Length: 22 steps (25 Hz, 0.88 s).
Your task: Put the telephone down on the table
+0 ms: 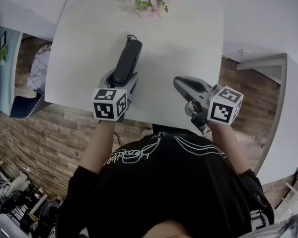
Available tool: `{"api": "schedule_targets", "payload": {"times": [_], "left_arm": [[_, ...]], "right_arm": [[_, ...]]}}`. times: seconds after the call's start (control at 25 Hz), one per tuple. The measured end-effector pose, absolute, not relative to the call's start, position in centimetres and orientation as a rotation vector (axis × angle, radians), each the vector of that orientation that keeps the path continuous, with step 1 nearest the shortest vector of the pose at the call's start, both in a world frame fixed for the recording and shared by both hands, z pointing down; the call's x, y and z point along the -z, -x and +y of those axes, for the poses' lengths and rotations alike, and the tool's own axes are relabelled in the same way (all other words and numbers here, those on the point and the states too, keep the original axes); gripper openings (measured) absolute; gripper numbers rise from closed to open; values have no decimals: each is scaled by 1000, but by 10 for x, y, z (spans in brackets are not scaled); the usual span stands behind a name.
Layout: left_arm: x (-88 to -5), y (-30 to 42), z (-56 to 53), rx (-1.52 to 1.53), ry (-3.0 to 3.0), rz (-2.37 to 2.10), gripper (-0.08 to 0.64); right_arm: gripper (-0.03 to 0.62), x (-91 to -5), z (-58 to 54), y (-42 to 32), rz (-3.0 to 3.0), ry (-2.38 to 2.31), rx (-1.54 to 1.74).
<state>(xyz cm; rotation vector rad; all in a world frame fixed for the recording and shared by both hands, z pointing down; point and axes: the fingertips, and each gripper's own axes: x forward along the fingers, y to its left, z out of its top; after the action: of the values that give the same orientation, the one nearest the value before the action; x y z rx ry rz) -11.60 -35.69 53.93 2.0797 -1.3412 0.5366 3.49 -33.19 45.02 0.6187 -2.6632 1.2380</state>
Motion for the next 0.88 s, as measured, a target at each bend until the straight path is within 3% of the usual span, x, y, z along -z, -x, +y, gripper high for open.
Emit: {"api": "schedule_targets", "payload": {"times": [0.88], "left_arm": [[-576,94,-360,-897,-2055,-1411,285]], "right_arm": [[40,-473,-340,-52,-2639,-698,-1344]]}}
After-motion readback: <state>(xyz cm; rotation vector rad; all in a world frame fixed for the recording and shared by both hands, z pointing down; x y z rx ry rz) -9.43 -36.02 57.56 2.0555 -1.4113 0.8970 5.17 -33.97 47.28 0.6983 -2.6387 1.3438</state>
